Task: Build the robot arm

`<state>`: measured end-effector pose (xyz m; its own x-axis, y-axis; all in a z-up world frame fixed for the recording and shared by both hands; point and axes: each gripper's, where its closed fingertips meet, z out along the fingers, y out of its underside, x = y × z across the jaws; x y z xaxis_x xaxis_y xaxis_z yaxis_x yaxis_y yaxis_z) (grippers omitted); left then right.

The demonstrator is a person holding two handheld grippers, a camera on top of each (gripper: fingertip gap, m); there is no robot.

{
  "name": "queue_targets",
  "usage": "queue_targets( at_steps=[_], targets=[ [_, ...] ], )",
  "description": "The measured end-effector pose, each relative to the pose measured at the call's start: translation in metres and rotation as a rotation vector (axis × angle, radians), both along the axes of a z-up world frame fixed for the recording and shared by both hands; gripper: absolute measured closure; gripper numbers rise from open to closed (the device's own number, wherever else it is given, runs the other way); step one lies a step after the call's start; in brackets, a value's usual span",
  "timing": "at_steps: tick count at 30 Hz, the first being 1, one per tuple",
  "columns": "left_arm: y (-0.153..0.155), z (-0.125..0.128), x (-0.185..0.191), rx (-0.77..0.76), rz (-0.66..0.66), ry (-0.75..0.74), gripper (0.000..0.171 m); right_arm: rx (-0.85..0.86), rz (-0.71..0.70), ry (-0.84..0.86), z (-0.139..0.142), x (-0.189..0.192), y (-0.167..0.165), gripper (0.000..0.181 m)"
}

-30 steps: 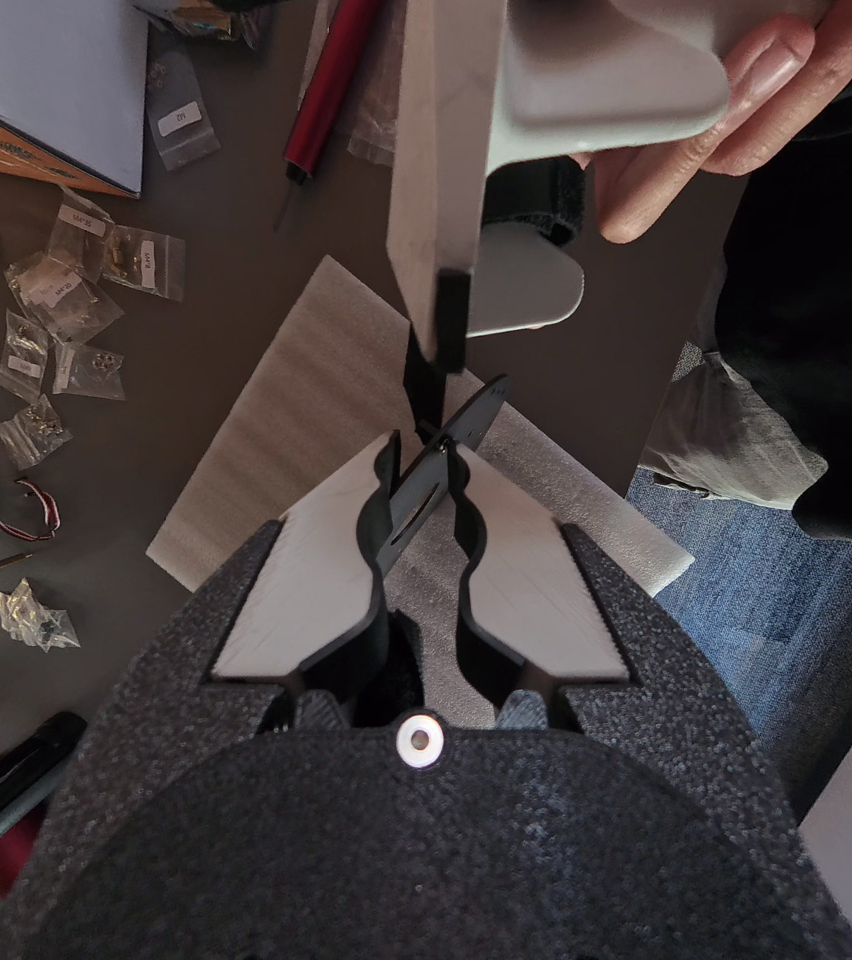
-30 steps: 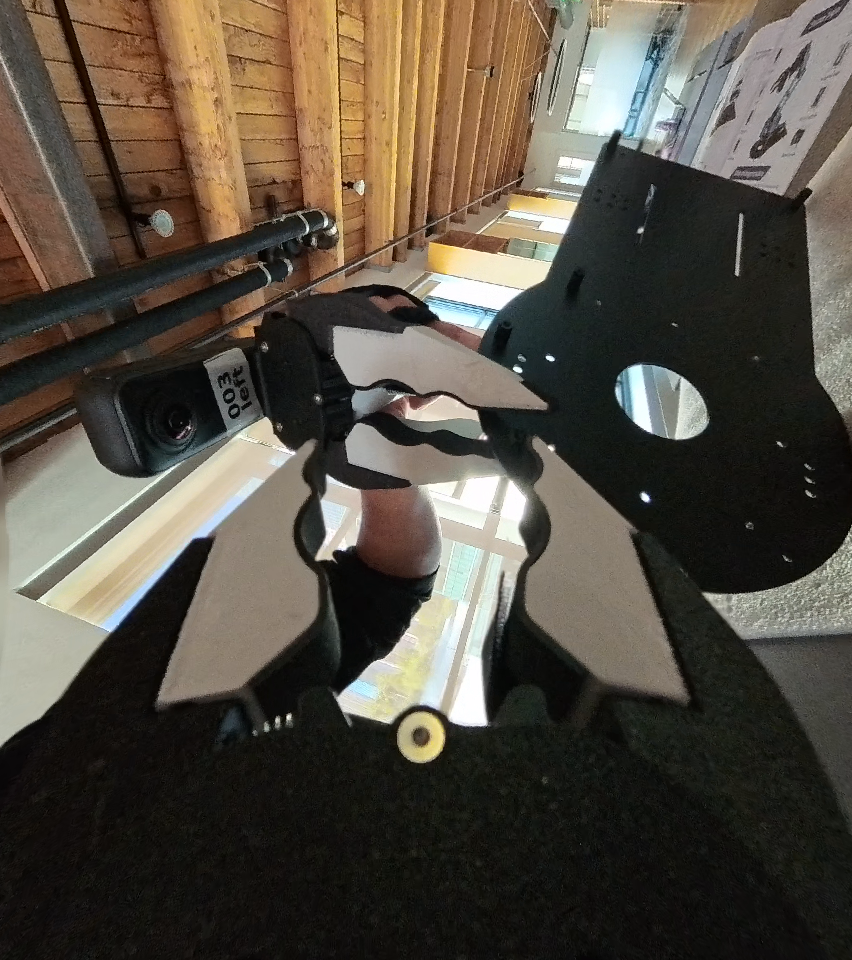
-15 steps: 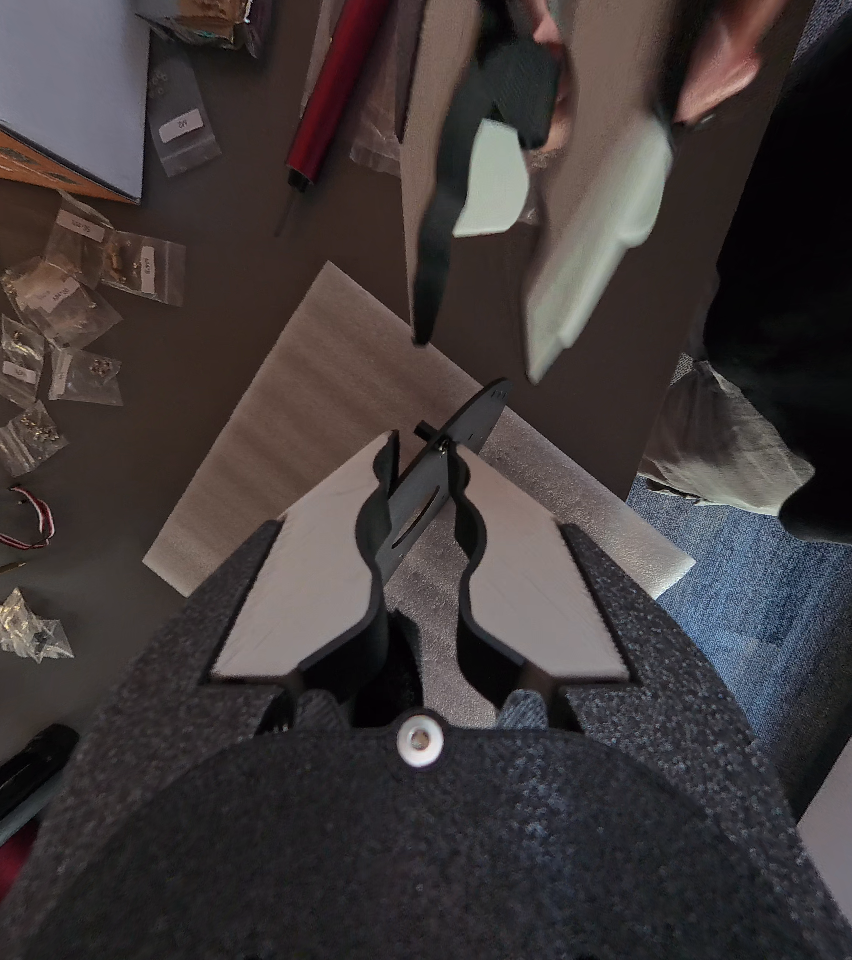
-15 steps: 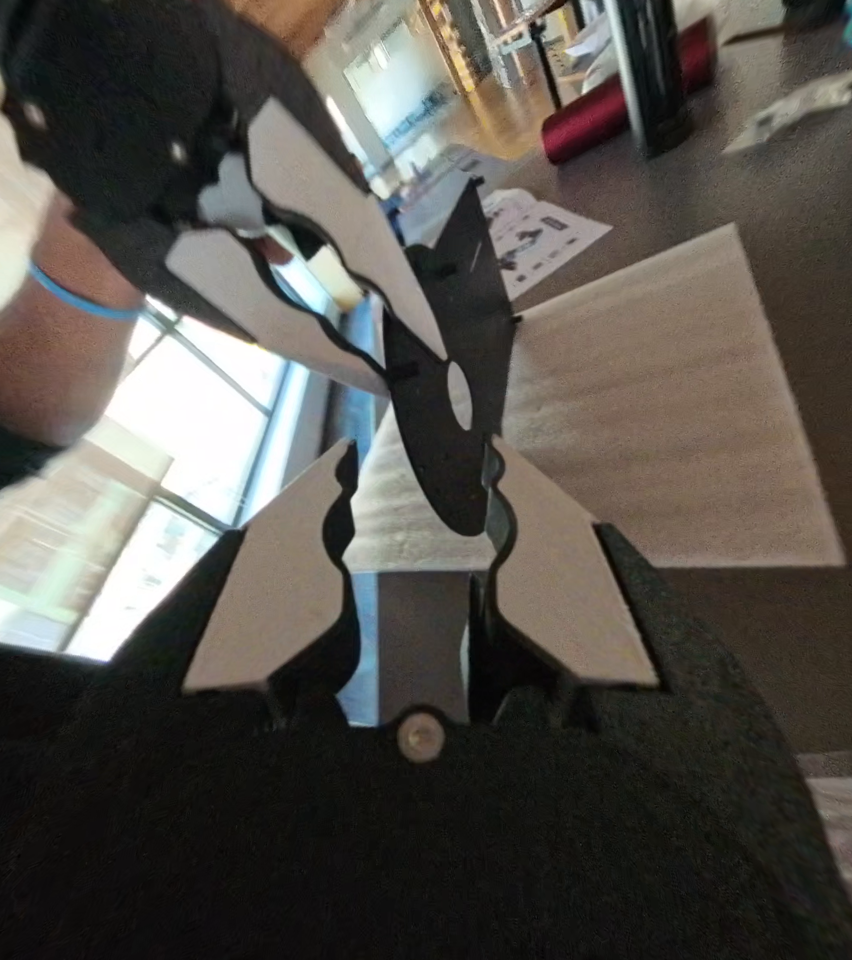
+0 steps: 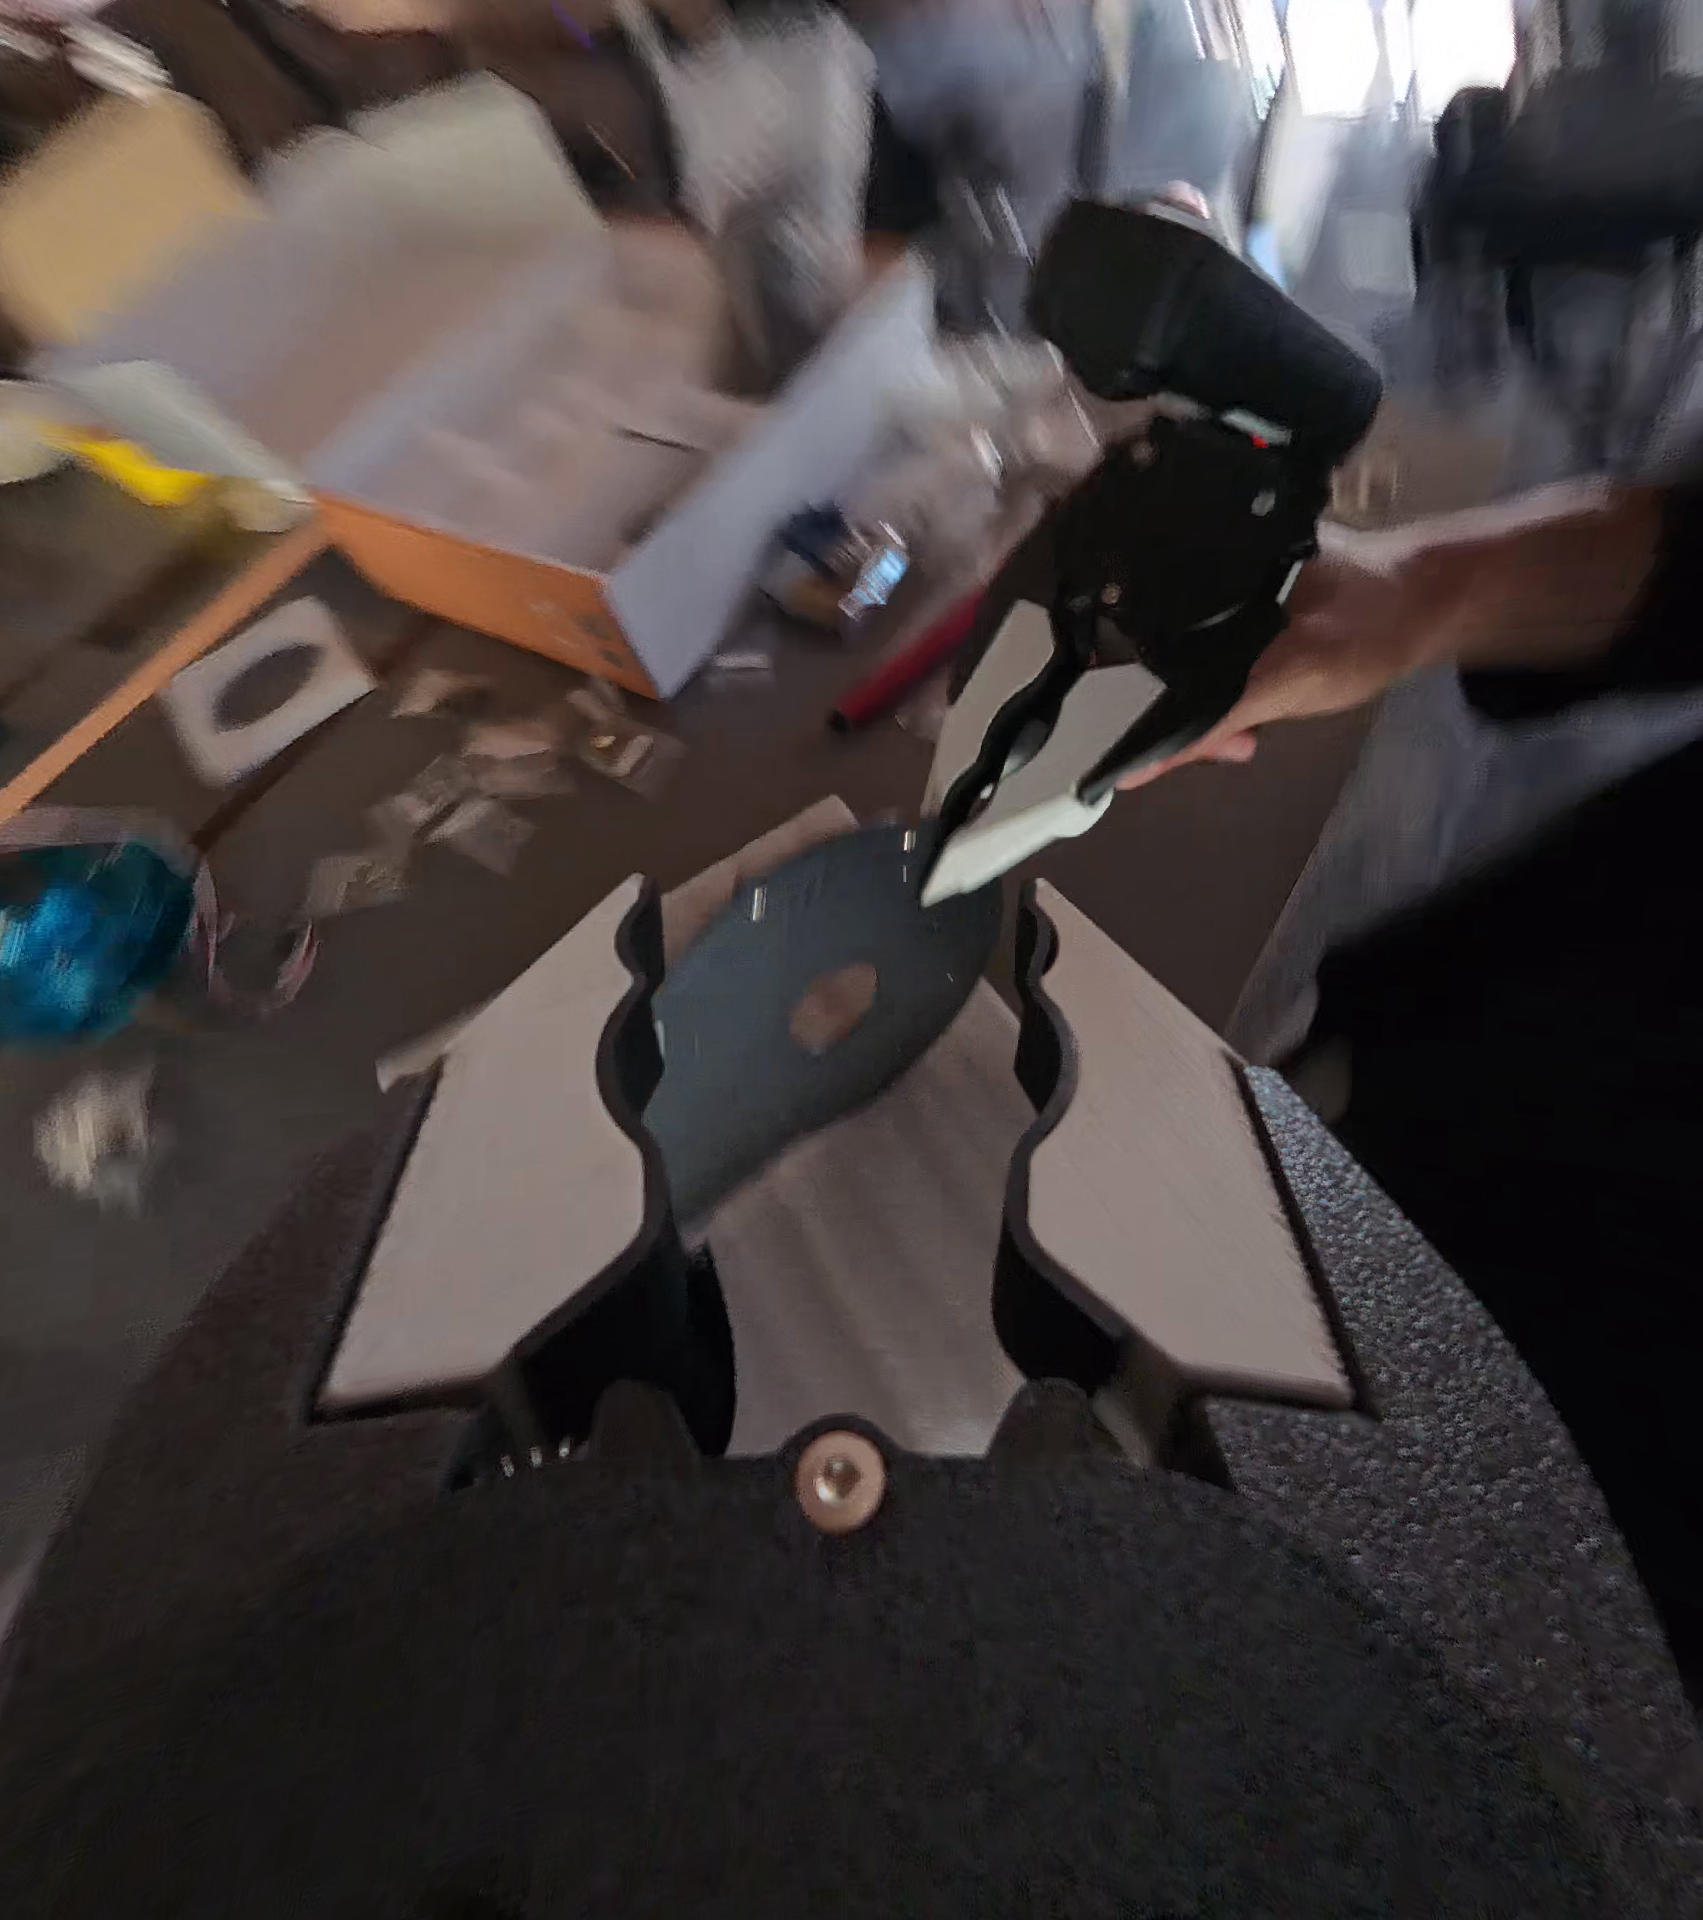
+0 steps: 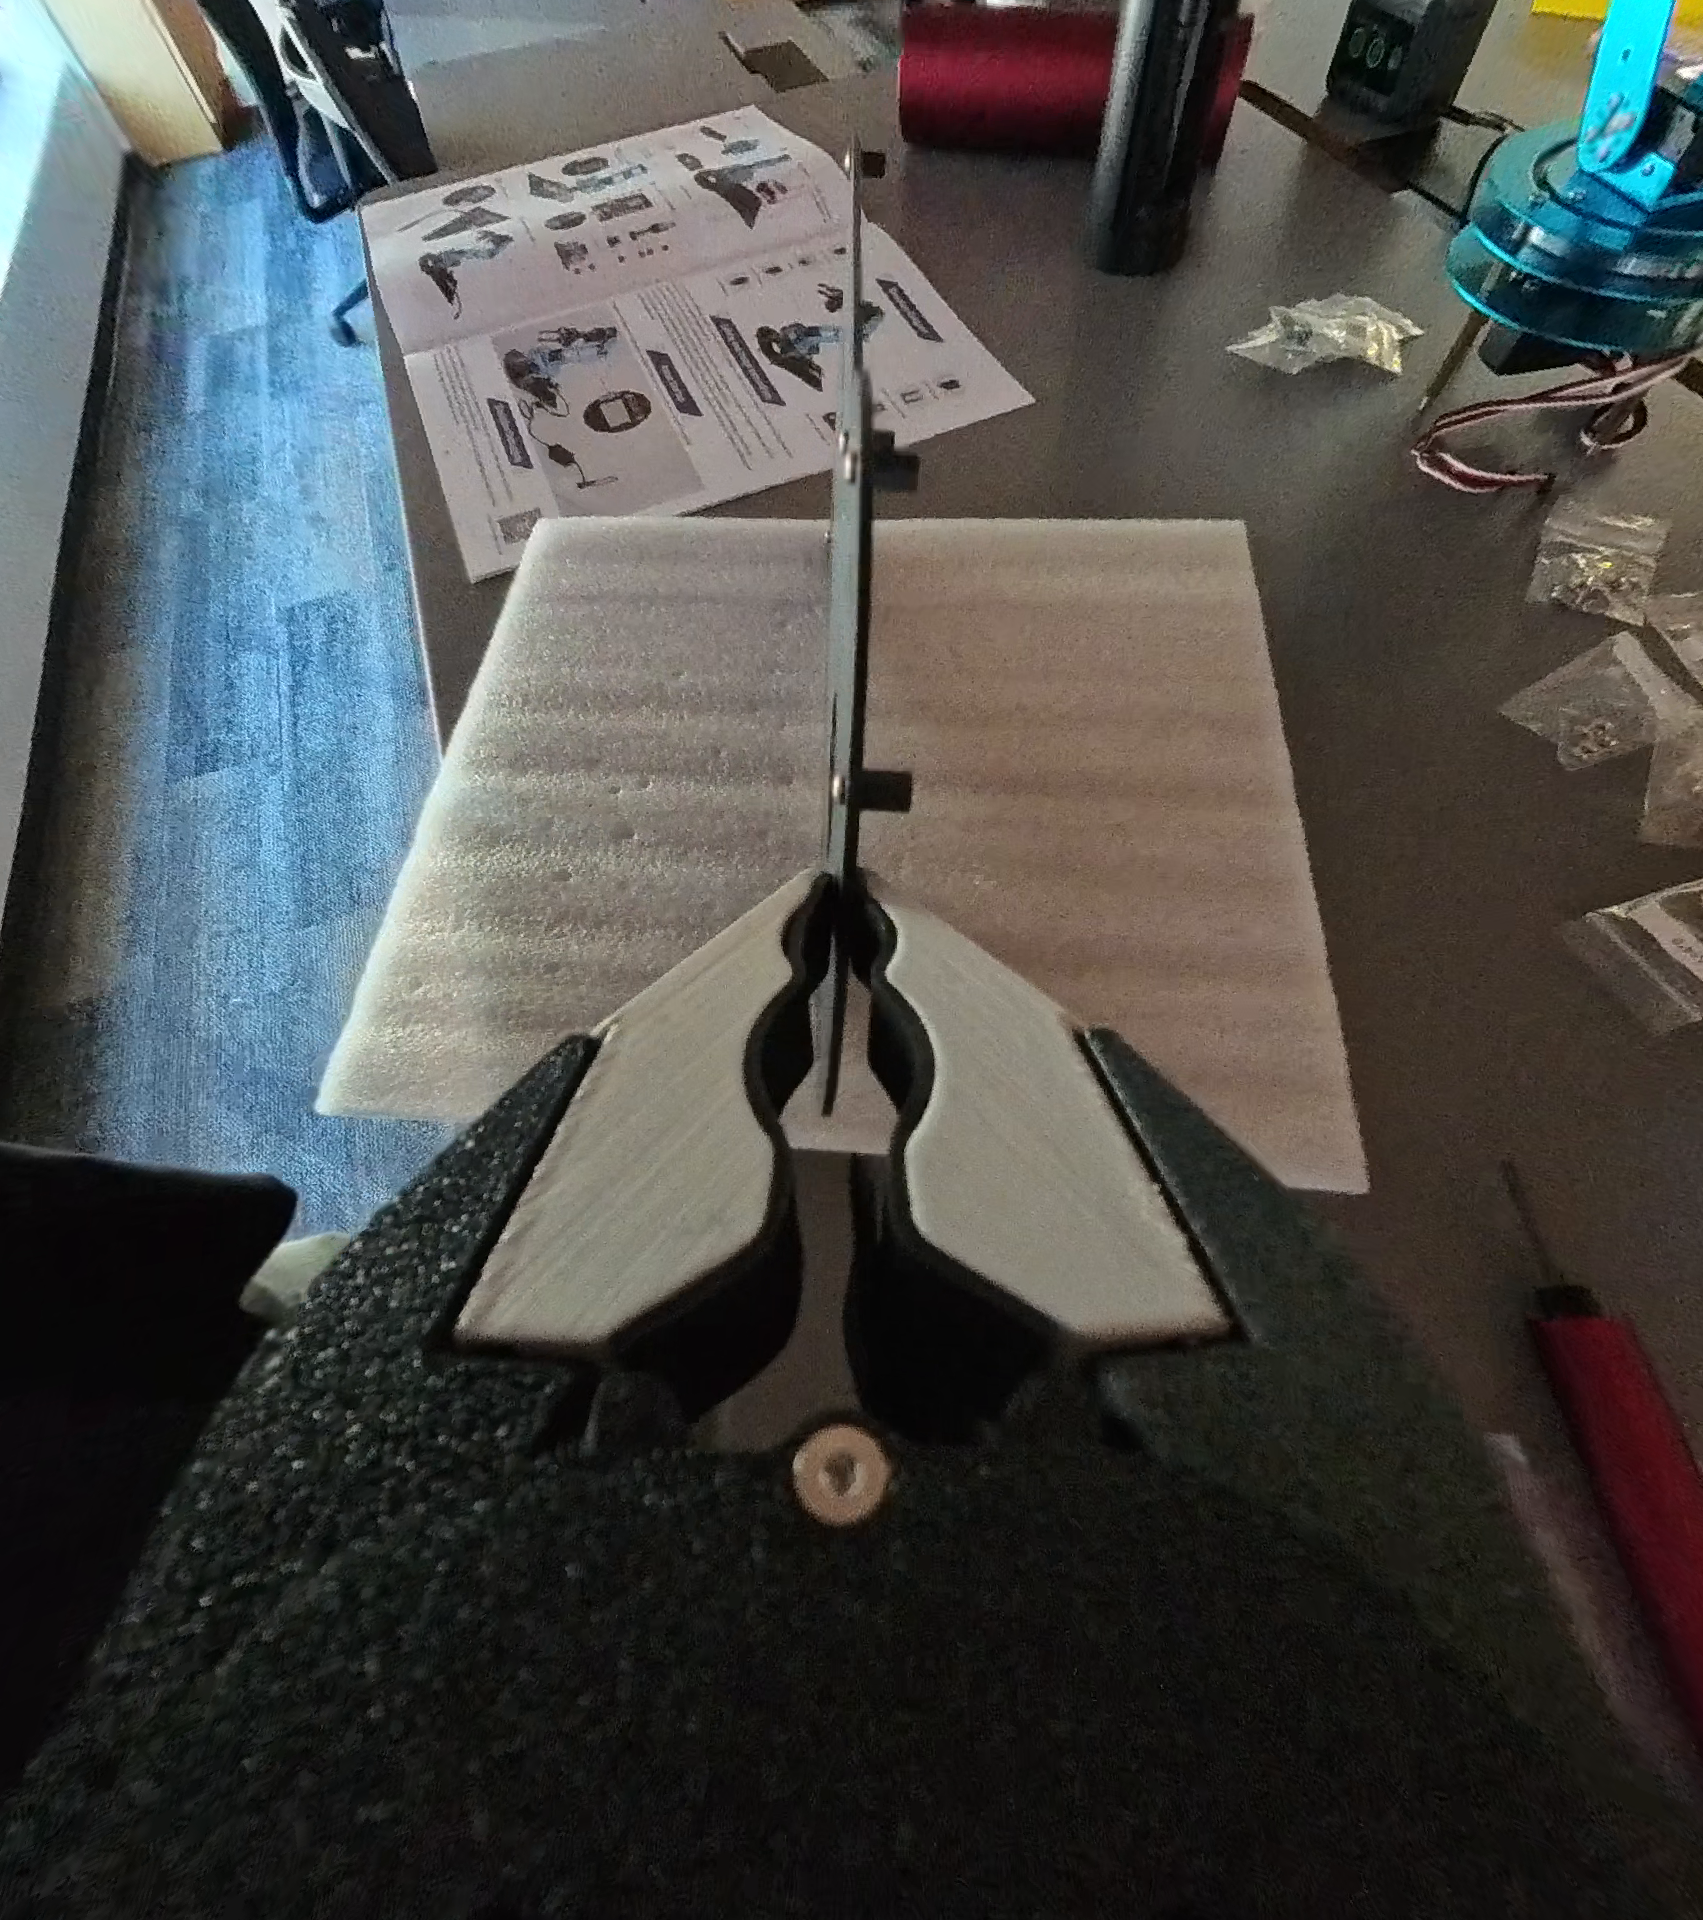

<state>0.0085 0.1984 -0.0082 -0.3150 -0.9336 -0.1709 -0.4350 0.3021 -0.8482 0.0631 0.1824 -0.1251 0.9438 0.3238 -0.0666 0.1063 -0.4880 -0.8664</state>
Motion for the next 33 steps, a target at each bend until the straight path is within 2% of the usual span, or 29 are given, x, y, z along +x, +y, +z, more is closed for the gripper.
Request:
queue_targets(
  at_steps=[1,3,7,9,12,16,19,23,26,28,31,33],
  targets=[
    [0.008,0.000,-0.022,-0.056,0.056,-0.053,0.104,-0.011,-0.019,0.009,0.000,0.000,0.000,0.180],
    [0.024,-0.017,-0.069,-0.171,0.182,-0.132,0.105,-0.014,-0.021,-0.007,0.000,-0.001,-0.001,0.180],
    [0.043,-0.076,-0.157,-0.500,0.409,-0.238,0.111,-0.027,-0.028,-0.026,0.000,-0.003,-0.001,0.180],
    [0.048,-0.106,-0.193,-0.607,0.502,-0.258,0.113,-0.021,-0.030,-0.029,0.000,-0.003,-0.001,0.180],
    [0.053,-0.136,-0.235,-0.626,0.613,-0.263,0.115,0.000,-0.023,-0.041,0.000,-0.004,-0.001,0.180],
    [0.068,-0.142,-0.264,-0.558,0.722,-0.306,0.116,-0.025,-0.035,-0.044,-0.001,-0.005,-0.002,0.180],
    [0.079,-0.140,-0.265,-0.498,0.776,-0.314,0.116,-0.028,-0.045,-0.032,-0.001,-0.004,-0.001,0.179],
    [0.089,-0.142,-0.246,-0.472,0.821,-0.255,0.120,-0.016,-0.042,-0.050,-0.001,-0.006,-0.002,0.180],
    [0.092,-0.145,-0.201,-0.482,0.776,-0.183,0.140,-0.012,-0.044,-0.055,-0.001,-0.007,-0.002,0.180],
    [0.107,-0.156,-0.161,-0.407,0.795,-0.088,0.145,-0.013,-0.066,-0.024,-0.001,-0.005,-0.001,0.179],
    [0.141,-0.176,-0.112,-0.304,0.878,0.062,0.162,-0.005,-0.094,-0.019,-0.001,-0.001,0.000,0.178],
    [0.162,-0.187,-0.094,-0.295,0.944,0.136,0.171,0.000,-0.096,-0.011,-0.001,-0.001,0.000,0.178]
  ],
)
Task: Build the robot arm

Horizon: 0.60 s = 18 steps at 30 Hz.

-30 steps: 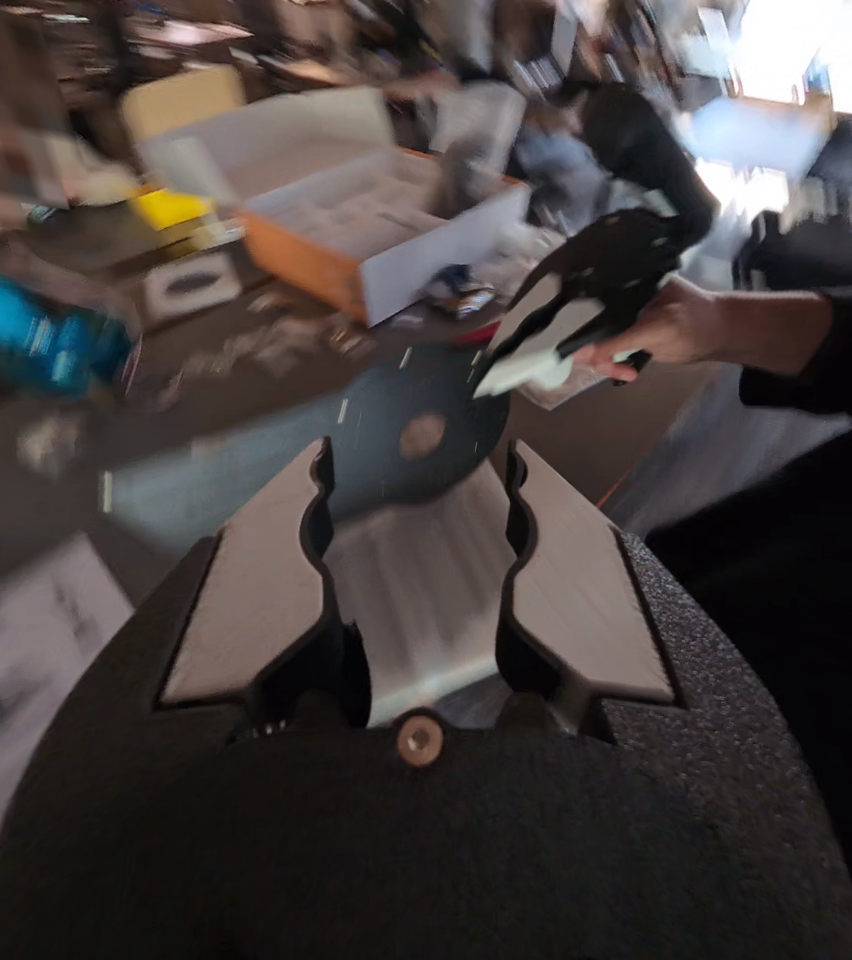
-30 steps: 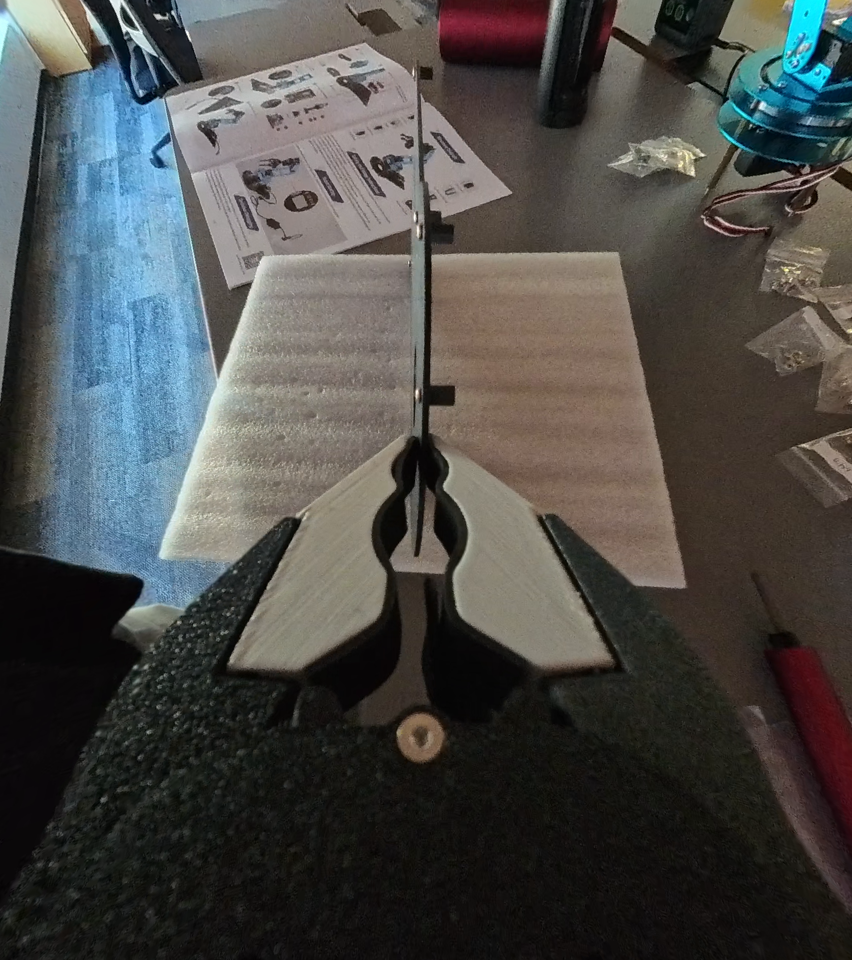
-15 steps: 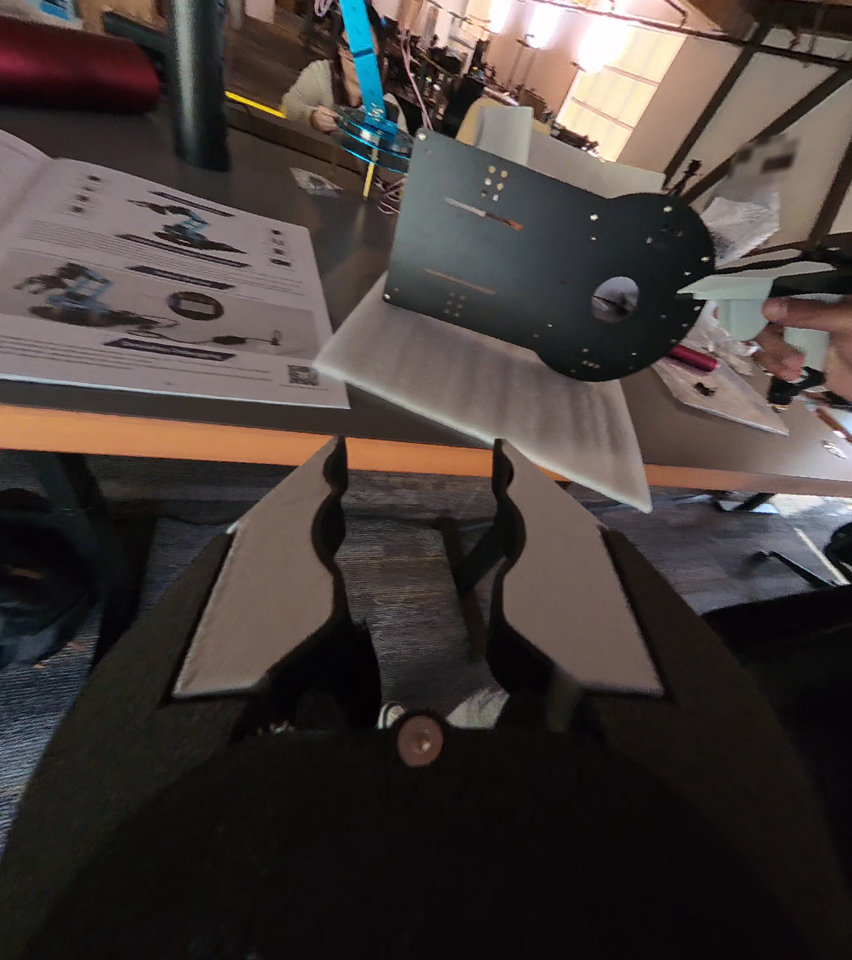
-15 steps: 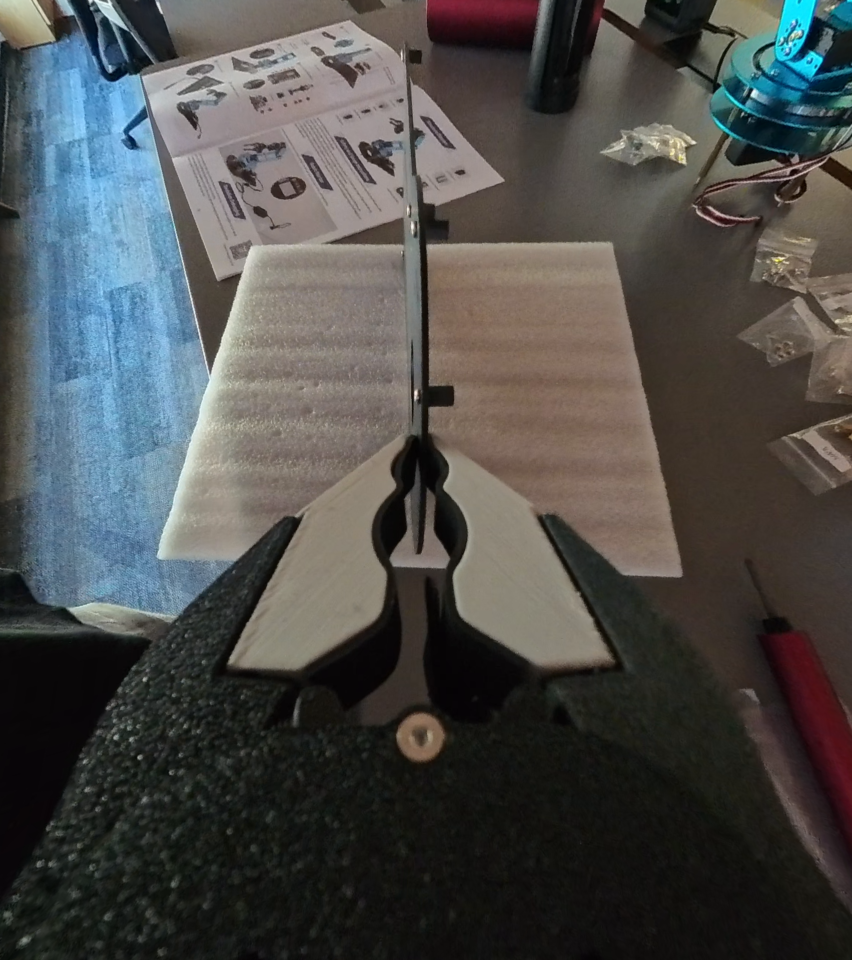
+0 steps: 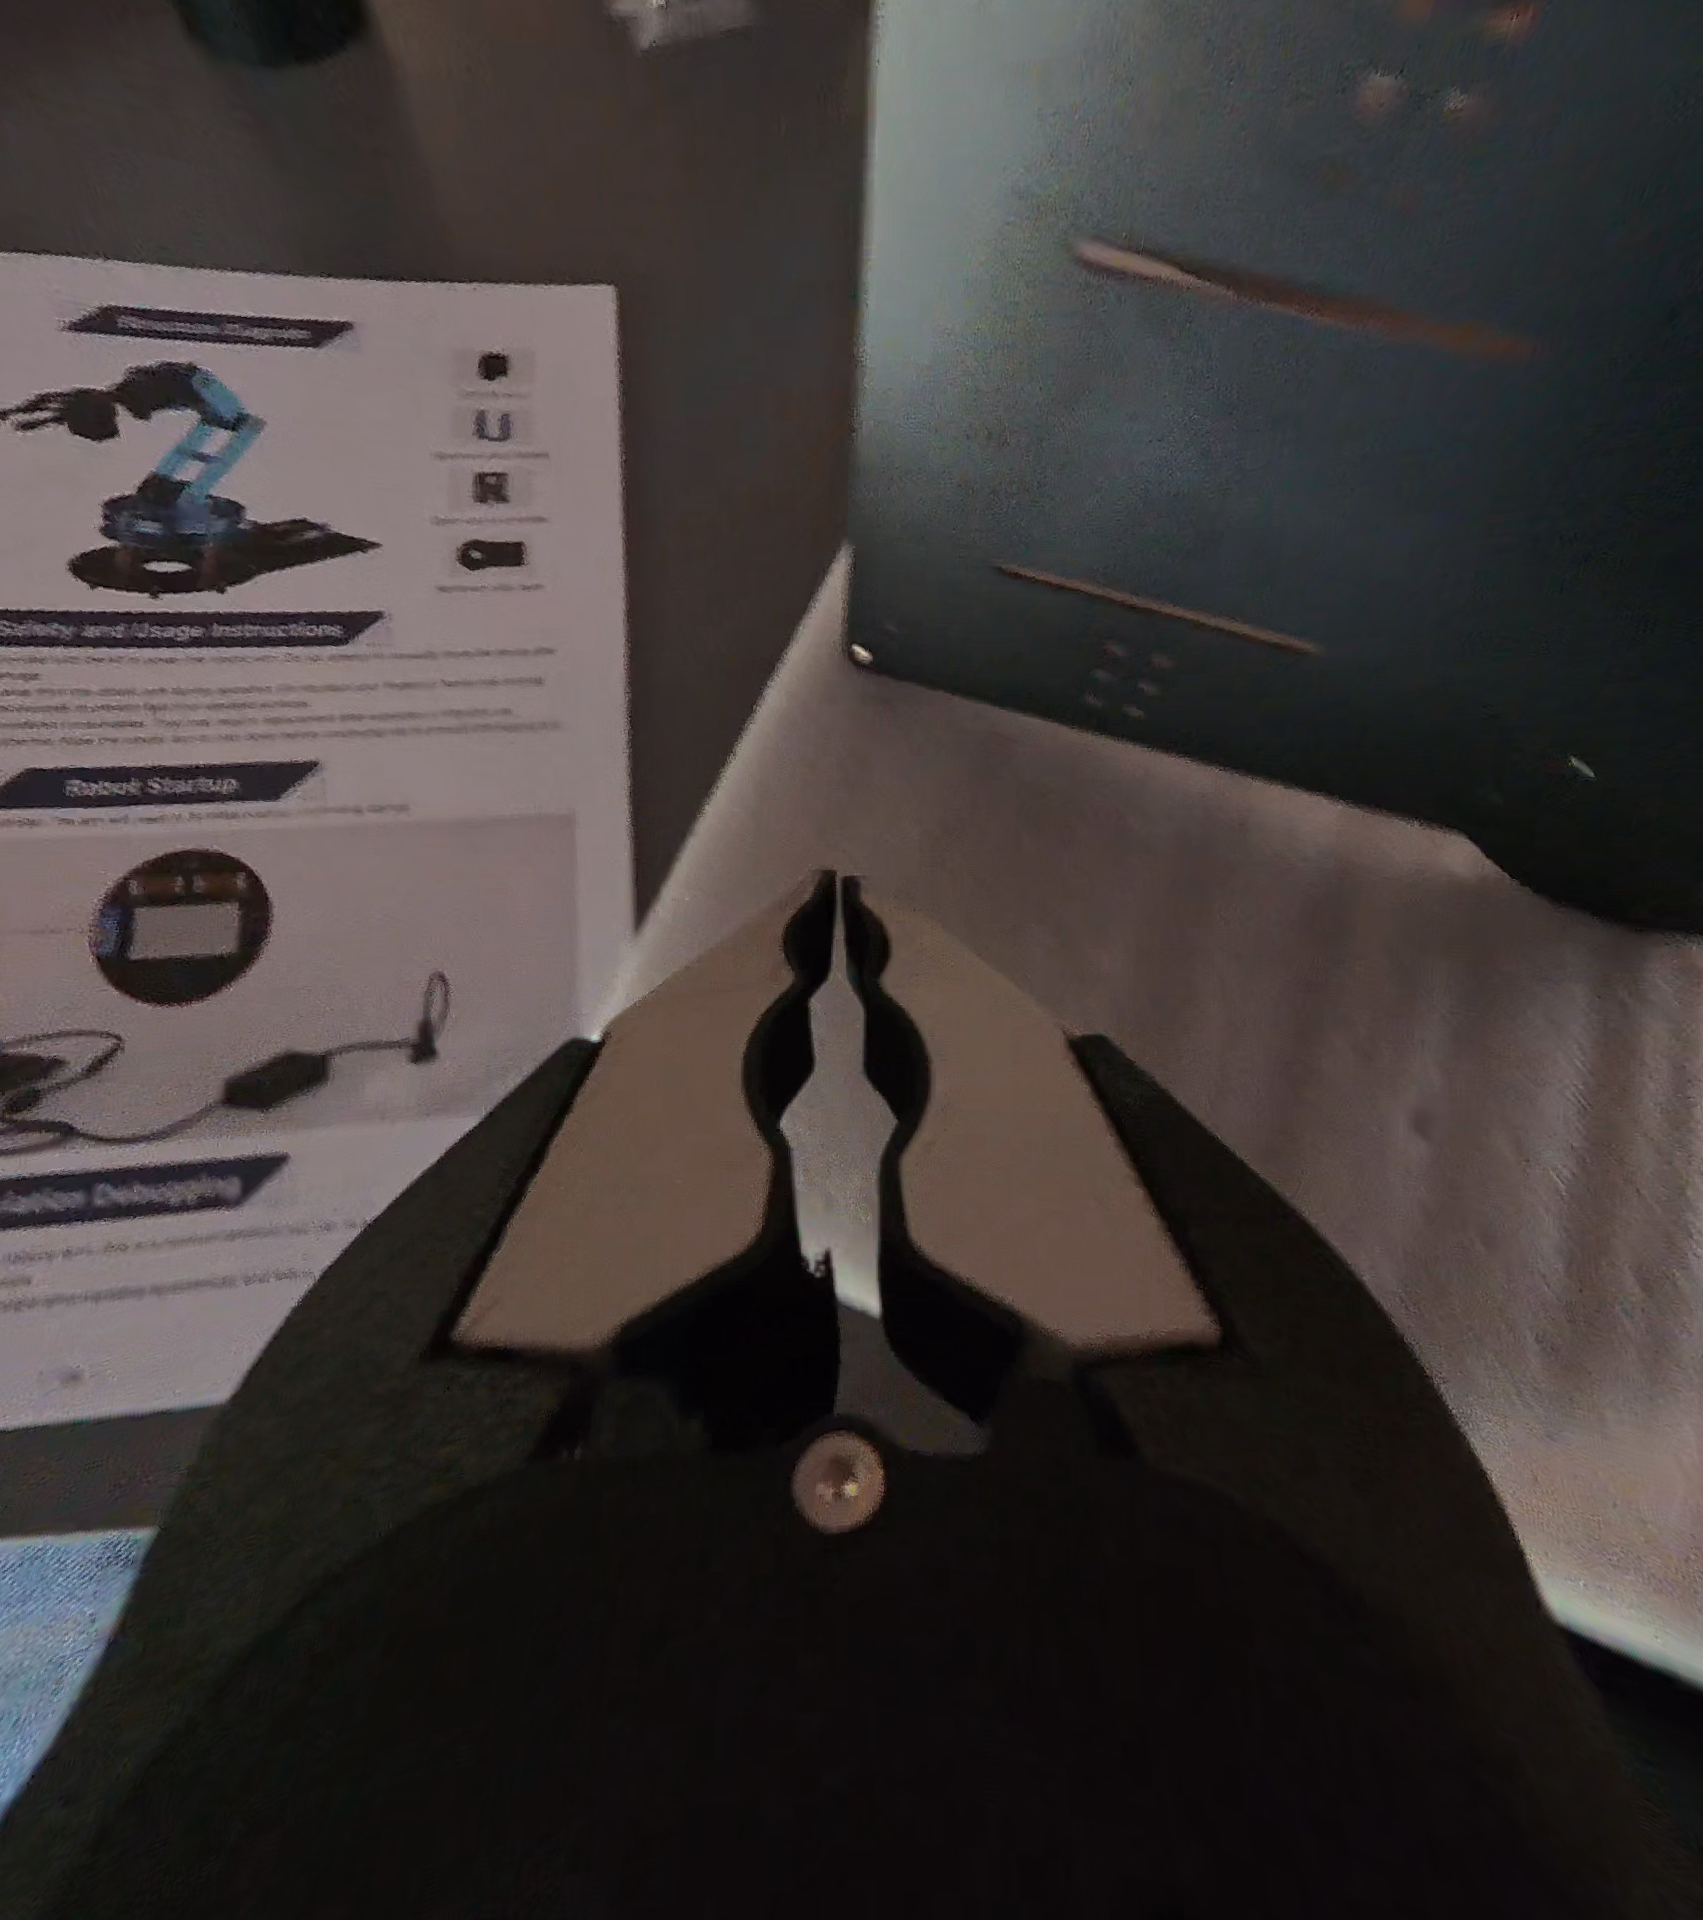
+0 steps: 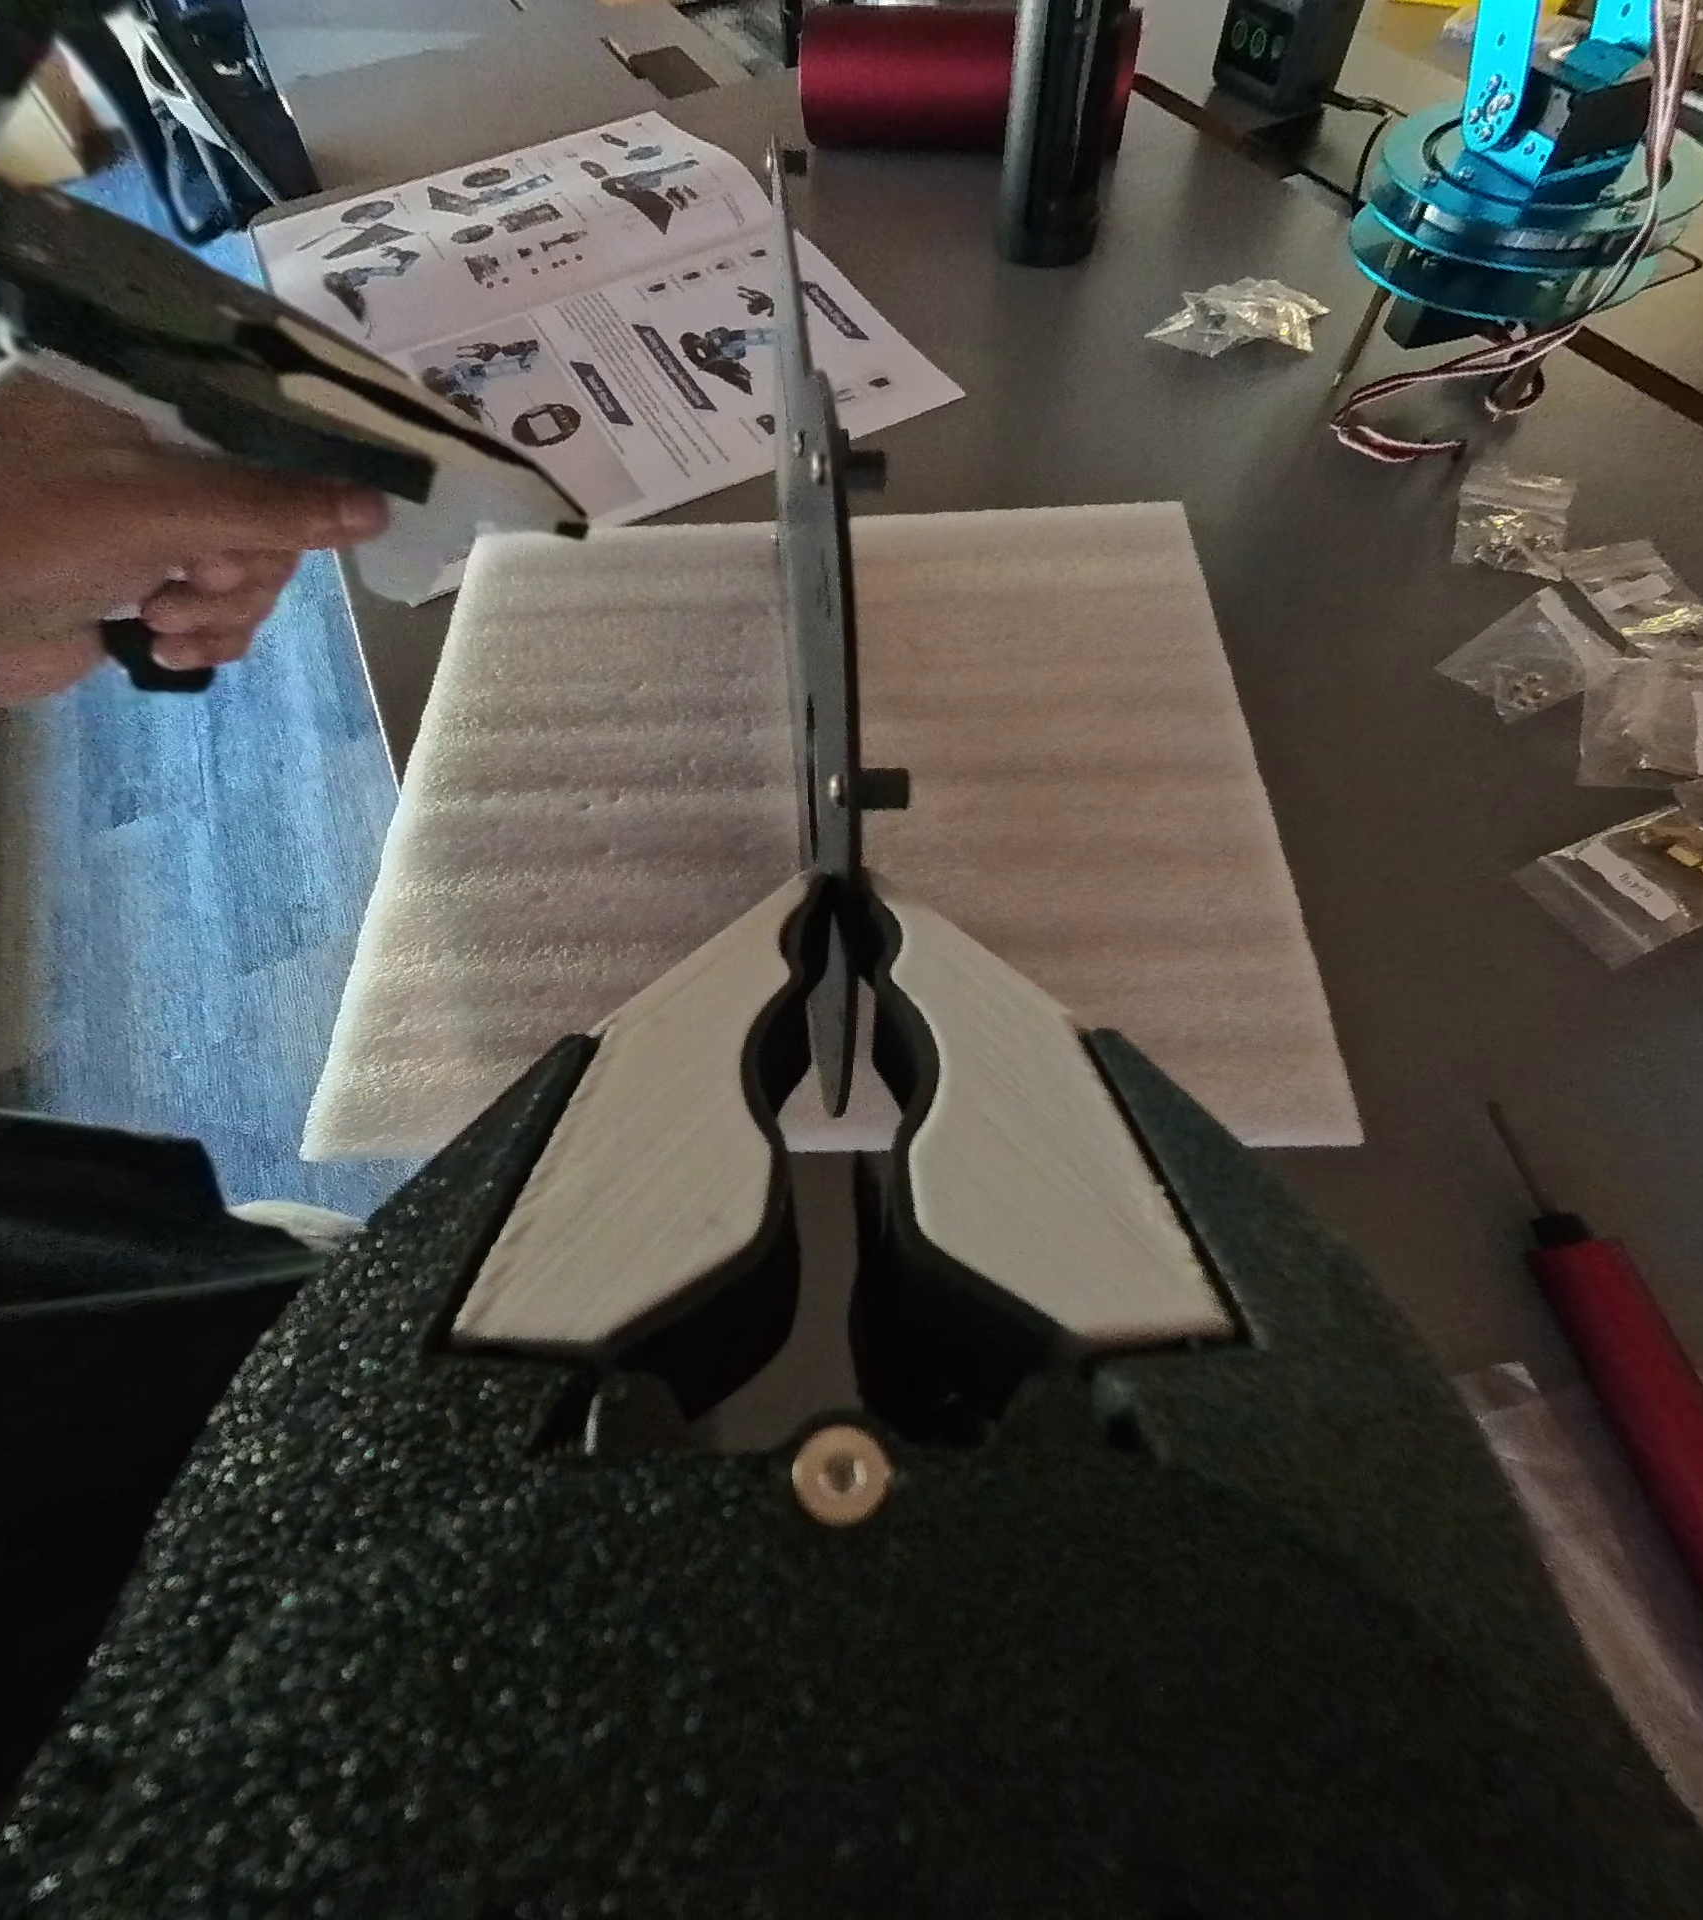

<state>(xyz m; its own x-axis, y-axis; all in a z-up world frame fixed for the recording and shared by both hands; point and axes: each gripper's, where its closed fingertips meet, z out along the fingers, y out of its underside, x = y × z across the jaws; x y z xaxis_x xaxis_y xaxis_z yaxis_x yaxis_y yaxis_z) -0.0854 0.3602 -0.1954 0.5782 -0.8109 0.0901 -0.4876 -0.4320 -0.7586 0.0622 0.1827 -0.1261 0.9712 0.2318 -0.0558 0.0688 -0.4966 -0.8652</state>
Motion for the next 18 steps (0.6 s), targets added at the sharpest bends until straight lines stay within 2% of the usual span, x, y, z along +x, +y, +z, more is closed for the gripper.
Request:
queue_targets(
  at_steps=[2,4,8,13,15,18],
  targets=[
    [0.016,-0.002,0.011,0.017,0.023,0.014,0.171,0.007,0.000,0.007,0.000,-0.001,0.000,0.178],
    [0.022,0.010,0.028,0.035,-0.027,-0.012,0.171,0.017,-0.002,-0.004,0.000,-0.001,0.000,0.178],
    [0.023,0.069,0.053,0.135,-0.071,-0.094,0.171,0.026,-0.034,0.035,0.000,0.003,0.001,0.177],
    [-0.043,0.098,0.092,0.124,-0.263,-0.165,0.171,0.025,-0.027,0.037,0.000,0.005,0.002,0.177],
    [-0.066,0.099,0.104,0.127,-0.317,-0.169,0.171,0.026,-0.023,0.037,-0.001,0.006,0.002,0.178],
    [-0.082,0.092,0.116,0.100,-0.349,-0.168,0.171,0.024,-0.025,0.039,-0.001,0.007,0.002,0.177]
  ],
)
